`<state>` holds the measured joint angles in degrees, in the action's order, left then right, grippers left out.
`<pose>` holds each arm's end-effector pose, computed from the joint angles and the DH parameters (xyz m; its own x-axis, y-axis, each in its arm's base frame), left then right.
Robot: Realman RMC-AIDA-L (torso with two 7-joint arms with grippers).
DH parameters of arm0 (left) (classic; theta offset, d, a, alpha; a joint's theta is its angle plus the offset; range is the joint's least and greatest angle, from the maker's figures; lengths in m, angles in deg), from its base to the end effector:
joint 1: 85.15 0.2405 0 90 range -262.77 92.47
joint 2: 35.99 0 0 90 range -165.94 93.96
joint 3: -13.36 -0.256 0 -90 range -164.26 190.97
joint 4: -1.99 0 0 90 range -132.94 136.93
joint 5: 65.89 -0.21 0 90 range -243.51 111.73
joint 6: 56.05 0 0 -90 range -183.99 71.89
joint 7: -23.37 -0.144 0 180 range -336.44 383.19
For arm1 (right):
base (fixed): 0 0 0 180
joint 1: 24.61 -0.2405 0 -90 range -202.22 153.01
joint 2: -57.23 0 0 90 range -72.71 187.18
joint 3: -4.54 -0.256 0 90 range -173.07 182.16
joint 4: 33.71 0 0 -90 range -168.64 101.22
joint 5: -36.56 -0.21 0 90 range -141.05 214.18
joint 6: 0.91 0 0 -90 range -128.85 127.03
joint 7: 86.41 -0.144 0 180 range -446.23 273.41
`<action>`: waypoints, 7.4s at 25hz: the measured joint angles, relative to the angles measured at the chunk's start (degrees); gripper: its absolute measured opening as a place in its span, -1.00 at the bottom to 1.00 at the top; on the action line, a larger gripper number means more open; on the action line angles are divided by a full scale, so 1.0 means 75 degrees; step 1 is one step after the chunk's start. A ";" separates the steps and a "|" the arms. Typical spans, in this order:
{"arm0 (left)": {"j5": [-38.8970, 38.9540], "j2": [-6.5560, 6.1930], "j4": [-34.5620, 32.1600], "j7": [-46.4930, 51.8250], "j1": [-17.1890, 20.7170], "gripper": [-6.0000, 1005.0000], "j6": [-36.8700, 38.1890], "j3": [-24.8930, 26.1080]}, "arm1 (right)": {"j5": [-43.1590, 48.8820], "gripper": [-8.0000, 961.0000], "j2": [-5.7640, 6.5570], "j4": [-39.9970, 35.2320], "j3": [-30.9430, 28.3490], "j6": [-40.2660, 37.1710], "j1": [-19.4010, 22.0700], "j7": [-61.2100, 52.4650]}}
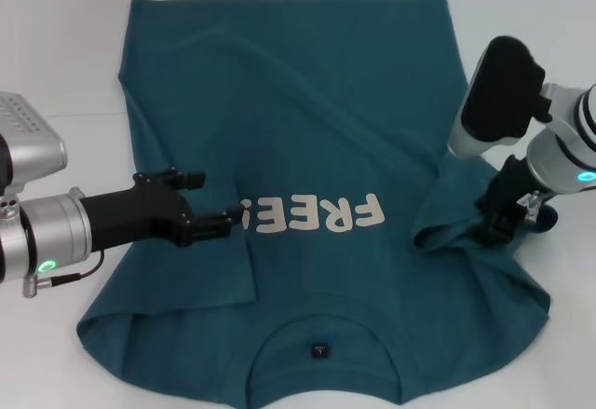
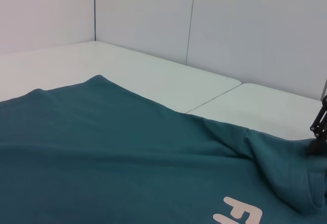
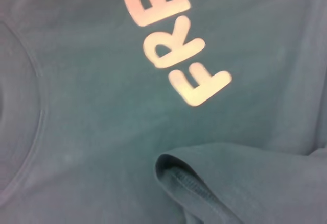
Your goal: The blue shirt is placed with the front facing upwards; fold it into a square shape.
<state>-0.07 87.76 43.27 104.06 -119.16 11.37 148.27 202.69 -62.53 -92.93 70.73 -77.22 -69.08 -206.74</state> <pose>-0.2416 0.3809 -0.0252 0.8472 0.2984 0.4397 0.4769 -0.7918 -0.3815 0.2181 0.4128 0.0160 0.7997 -0.4251 0.4240 -0.1736 -0.8397 -0.5146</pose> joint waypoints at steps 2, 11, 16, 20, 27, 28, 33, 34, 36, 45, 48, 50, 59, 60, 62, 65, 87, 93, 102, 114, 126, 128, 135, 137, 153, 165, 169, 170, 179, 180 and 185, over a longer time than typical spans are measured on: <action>-0.0016 -0.0005 -0.0006 0.0000 0.0006 0.67 0.0000 0.0017 | 0.0003 -0.08 -0.0010 0.0008 0.0100 -0.0038 0.0037 -0.0019; -0.0004 -0.0024 -0.0008 -0.0007 0.0012 0.67 -0.0015 0.0015 | 0.0028 -0.08 -0.0016 0.0005 0.0356 0.0404 0.0189 -0.0072; 0.0005 -0.0024 -0.0008 -0.0005 0.0010 0.67 -0.0026 0.0009 | 0.0034 -0.08 -0.0016 0.0091 0.0495 0.0510 0.0178 -0.0080; 0.0008 -0.0024 -0.0007 -0.0003 0.0005 0.67 -0.0048 0.0015 | 0.0062 -0.08 -0.0006 0.0148 0.0707 0.0430 0.0169 -0.0084; 0.0011 -0.0022 -0.0007 -0.0001 0.0014 0.67 -0.0072 0.0023 | 0.0235 -0.09 -0.0003 0.0231 0.0796 0.0613 0.0167 -0.0128; 0.0012 -0.0020 -0.0007 -0.0001 0.0011 0.67 -0.0072 0.0017 | 0.0235 -0.09 -0.0003 0.0290 0.0815 0.0665 0.0149 -0.0129; 0.0013 -0.0014 -0.0007 0.0000 -0.0006 0.67 -0.0067 0.0023 | 0.0243 -0.09 -0.0003 0.0401 0.0860 0.0888 0.0122 -0.0208; 0.0013 -0.0014 -0.0007 0.0000 -0.0006 0.67 -0.0067 0.0023 | 0.0243 -0.10 -0.0003 0.0385 0.0838 0.0909 0.0122 -0.0223; 0.0013 -0.0013 -0.0007 0.0001 -0.0008 0.67 -0.0053 0.0023 | 0.0236 -0.10 -0.0001 0.0355 0.0792 0.0926 0.0121 -0.0238; 0.0013 -0.0021 -0.0003 0.0001 -0.0012 0.67 -0.0028 0.0033 | 0.0237 -0.10 0.0001 0.0158 0.0772 0.0985 0.0163 -0.0280; 0.0012 -0.0023 0.0028 0.0000 -0.0006 0.67 -0.0012 0.0036 | 0.0237 -0.10 0.0009 0.0095 0.0775 0.0965 0.0175 -0.0287; 0.0012 -0.0024 0.0029 0.0000 -0.0005 0.67 -0.0012 0.0036 | 0.0236 -0.11 0.0014 0.0093 0.0799 0.0960 0.0180 -0.0288; 0.0012 -0.0034 -0.0005 -0.0004 -0.0025 0.67 -0.0051 0.0035 | 0.0245 -0.69 0.0037 0.0142 0.0843 0.0948 0.0188 -0.0283; 0.0012 -0.0034 -0.0005 -0.0004 -0.0025 0.67 -0.0053 0.0036 | 0.0245 -0.77 0.0043 0.0135 0.0842 0.0927 0.0188 -0.0279; 0.0012 -0.0035 -0.0007 -0.0005 -0.0025 0.67 -0.0056 0.0035 | 0.0245 -0.93 0.0048 0.0106 0.0842 0.0856 0.0188 -0.0246; 0.0012 -0.0035 -0.0004 -0.0003 -0.0025 0.67 -0.0056 0.0035 | 0.0245 -0.94 0.0048 0.0067 0.0840 0.0677 0.0173 -0.0186; 0.0067 -0.0030 0.0063 -0.0020 -0.0071 0.67 -0.0087 0.0047 | -0.0215 -0.97 0.0031 -0.2337 0.0466 -0.2415 0.0274 0.1203; 0.0095 -0.0045 0.0063 -0.0003 -0.0071 0.67 -0.0095 0.0055 | -0.0139 -0.97 0.0023 -0.2392 0.0782 -0.3118 0.0120 0.1393; 0.0095 -0.0047 0.0056 0.0001 -0.0061 0.67 -0.0094 0.0140 | -0.0040 -0.97 -0.0040 -0.2425 0.1526 -0.3470 -0.0049 0.1377; 0.0095 -0.0047 0.0010 -0.0013 -0.0059 0.67 -0.0104 0.0141 | -0.0684 -0.97 -0.0062 -0.2252 0.2500 -0.2671 -0.0188 0.0970; 0.0095 -0.0047 0.0001 -0.0003 -0.0055 0.67 -0.0177 0.0140 | -0.1115 -0.66 -0.0064 -0.2254 0.2565 -0.2081 -0.0106 0.0459; 0.0095 -0.0046 0.0017 -0.0002 -0.0054 0.67 -0.0177 0.0140 | -0.1115 -0.55 -0.0046 -0.2191 0.2359 -0.1710 -0.0097 0.0123; 0.0094 -0.0024 0.0037 -0.0017 -0.0055 0.67 -0.0177 0.0137 | -0.1022 0.05 0.0052 -0.1062 0.0218 -0.0893 -0.0669 -0.0910; 0.0094 -0.0023 0.0056 -0.0015 -0.0055 0.67 -0.0177 0.0135 | -0.0881 0.26 0.0156 -0.0681 -0.0375 -0.0890 -0.1032 -0.1464; 0.0104 0.0010 0.0061 -0.0054 -0.0012 0.67 -0.0188 0.0086 | 0.0224 0.61 0.0399 0.1212 -0.0940 -0.0087 -0.1775 -0.3917; 0.0106 0.0012 -0.0009 -0.0181 -0.0055 0.67 -0.0308 0.0080 | 0.0242 0.28 0.0363 0.1793 0.0021 0.0757 -0.1682 -0.3923; 0.0107 0.0012 -0.0019 -0.0183 -0.0070 0.67 -0.0325 0.0067 | 0.0245 0.01 0.0322 0.2003 0.0206 0.0907 -0.1780 -0.3917; 0.0107 0.0012 -0.0020 -0.0184 -0.0070 0.67 -0.0325 0.0067 | 0.0245 -0.02 0.0308 0.2037 0.0279 0.0972 -0.1801 -0.3893; 0.0106 0.0015 -0.0020 -0.0188 -0.0051 0.67 -0.0381 0.0070 | 0.0244 0.07 0.0181 0.2147 0.1531 0.1833 -0.1756 -0.3025; 0.0106 0.0018 -0.0019 -0.0188 -0.0051 0.67 -0.0381 0.0070 | 0.0245 0.07 0.0179 0.2181 0.1595 0.1905 -0.1760 -0.2913; 0.0106 0.0024 -0.0019 -0.0188 -0.0056 0.67 -0.0381 0.0071 | 0.0250 0.06 0.0256 0.2668 0.1644 0.2338 -0.1923 -0.2747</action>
<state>0.73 87.94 43.13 102.65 -119.58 8.51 148.80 204.56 -60.61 -72.92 83.06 -59.68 -83.50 -227.34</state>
